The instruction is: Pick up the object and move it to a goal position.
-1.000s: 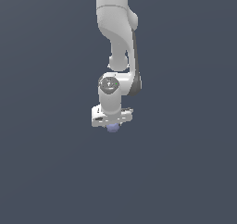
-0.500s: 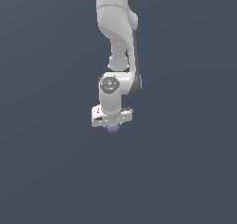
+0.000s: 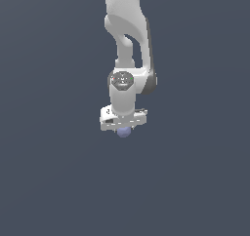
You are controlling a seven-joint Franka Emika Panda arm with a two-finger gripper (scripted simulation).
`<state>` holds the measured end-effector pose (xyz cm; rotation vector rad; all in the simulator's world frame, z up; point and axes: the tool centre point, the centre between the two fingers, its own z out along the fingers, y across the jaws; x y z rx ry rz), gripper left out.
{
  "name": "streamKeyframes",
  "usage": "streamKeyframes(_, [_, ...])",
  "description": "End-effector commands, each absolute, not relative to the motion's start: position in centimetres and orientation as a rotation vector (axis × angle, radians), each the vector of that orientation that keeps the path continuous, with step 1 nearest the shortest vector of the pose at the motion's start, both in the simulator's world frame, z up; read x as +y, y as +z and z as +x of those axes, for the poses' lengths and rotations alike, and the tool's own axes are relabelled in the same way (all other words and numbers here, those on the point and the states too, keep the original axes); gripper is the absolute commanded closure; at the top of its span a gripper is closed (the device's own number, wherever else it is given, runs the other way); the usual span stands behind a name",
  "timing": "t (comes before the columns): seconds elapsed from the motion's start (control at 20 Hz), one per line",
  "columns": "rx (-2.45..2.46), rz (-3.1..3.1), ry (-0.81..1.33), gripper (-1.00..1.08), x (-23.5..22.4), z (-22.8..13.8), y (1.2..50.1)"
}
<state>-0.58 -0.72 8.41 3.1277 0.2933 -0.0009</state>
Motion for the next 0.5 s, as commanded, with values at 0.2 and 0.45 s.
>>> streamKeyframes(0.2, [0.295, 3.127, 0.000, 1.08, 2.5, 0.7, 14.1])
streamKeyframes(0.45, [0.295, 3.127, 0.000, 1.08, 4.7, 1.7, 18.0])
